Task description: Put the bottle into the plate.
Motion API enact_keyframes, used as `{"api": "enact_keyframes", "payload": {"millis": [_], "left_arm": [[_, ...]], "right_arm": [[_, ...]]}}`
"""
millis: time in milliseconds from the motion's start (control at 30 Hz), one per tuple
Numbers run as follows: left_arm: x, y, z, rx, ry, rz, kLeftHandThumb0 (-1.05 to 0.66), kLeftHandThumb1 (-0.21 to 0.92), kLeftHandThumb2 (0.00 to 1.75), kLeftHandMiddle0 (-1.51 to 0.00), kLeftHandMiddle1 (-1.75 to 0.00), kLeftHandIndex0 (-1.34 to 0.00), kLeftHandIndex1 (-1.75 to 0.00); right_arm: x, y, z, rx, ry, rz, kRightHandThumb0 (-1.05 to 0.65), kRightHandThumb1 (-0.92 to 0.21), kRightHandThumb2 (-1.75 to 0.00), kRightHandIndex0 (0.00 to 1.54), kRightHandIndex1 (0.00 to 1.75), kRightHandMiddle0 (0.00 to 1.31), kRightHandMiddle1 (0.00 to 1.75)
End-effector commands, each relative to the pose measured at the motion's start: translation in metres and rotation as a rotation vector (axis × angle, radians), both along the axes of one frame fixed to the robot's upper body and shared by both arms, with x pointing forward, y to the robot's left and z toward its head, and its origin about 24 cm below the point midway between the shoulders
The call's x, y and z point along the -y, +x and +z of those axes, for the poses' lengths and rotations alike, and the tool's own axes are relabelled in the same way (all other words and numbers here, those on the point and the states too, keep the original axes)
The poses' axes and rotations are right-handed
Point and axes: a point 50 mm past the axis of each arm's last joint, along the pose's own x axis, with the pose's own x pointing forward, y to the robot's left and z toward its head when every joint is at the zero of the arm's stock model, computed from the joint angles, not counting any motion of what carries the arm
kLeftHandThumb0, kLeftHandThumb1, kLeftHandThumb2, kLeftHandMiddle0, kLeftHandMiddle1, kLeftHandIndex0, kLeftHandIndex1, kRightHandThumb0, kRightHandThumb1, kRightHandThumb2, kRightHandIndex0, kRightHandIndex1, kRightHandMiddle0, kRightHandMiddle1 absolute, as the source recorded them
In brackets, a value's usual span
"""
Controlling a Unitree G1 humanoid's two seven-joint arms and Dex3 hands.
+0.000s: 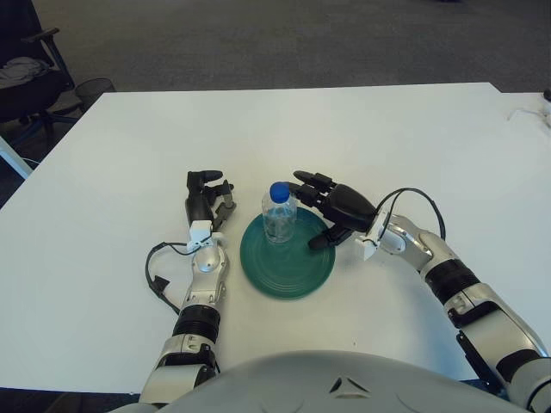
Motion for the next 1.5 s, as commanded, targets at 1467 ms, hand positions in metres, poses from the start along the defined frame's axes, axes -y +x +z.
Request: {"api": "enact_keyframes", "payload": {"millis": [1467], "left_arm": [[-0.005,-0.026,-0.034,-0.188,0.017,-0.021,-0.37,0.78,0.73,-0.61,-1.18,-0.28,-1.75]], "right_arm": [[0.102,0.030,0.034,-0.192,0.514,-0.431,-1.05,-0.92,-0.33,0.00,0.00,0.00,0.00]]}}
